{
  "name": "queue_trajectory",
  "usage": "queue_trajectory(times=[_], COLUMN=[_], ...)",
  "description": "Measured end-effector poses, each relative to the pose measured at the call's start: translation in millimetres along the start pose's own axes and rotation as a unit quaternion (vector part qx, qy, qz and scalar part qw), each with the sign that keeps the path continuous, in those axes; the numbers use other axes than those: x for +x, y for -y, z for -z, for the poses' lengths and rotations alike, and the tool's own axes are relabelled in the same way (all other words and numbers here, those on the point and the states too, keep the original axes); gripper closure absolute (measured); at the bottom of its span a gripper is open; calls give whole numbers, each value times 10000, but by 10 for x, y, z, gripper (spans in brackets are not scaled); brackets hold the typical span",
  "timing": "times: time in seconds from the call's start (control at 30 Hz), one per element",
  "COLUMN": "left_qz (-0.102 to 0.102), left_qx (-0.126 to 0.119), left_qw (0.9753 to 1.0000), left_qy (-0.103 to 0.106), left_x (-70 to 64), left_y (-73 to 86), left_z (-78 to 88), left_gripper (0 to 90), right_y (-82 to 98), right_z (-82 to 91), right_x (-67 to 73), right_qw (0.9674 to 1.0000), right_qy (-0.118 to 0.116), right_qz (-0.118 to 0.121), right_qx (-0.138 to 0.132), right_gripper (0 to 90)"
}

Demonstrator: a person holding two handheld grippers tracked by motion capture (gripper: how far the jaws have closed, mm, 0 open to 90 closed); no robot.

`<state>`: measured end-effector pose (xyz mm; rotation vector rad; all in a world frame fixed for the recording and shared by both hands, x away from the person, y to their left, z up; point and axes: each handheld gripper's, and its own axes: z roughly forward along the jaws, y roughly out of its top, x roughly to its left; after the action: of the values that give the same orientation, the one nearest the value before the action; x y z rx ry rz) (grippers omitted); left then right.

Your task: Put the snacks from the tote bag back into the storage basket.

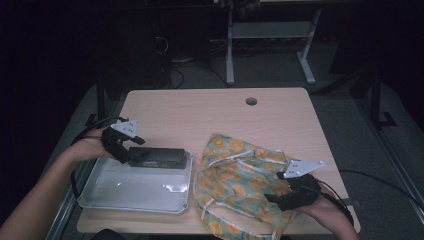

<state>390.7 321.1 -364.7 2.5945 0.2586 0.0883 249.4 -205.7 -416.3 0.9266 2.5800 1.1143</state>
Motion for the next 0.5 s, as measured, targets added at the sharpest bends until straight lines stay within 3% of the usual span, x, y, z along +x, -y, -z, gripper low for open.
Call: queue_trajectory(times=[0.13, 0.27, 0.5], left_qz=[266, 464, 835], left_qx=[-139, -102, -166], left_qw=[9995, 9984, 9943], left_qy=[-109, -292, -636], left_x=[-81, -194, -418], left_y=[36, 64, 70], left_z=[96, 158, 251], left_gripper=[276, 266, 257], right_y=[-42, -98, -175], right_z=[-10, -5, 6], right_x=[-31, -83, -154], right_qw=[10000, 9999, 9997], right_qy=[-30, -36, -51], right_qz=[48, 117, 239], right_qx=[31, 2, -81], right_gripper=[155, 152, 144])
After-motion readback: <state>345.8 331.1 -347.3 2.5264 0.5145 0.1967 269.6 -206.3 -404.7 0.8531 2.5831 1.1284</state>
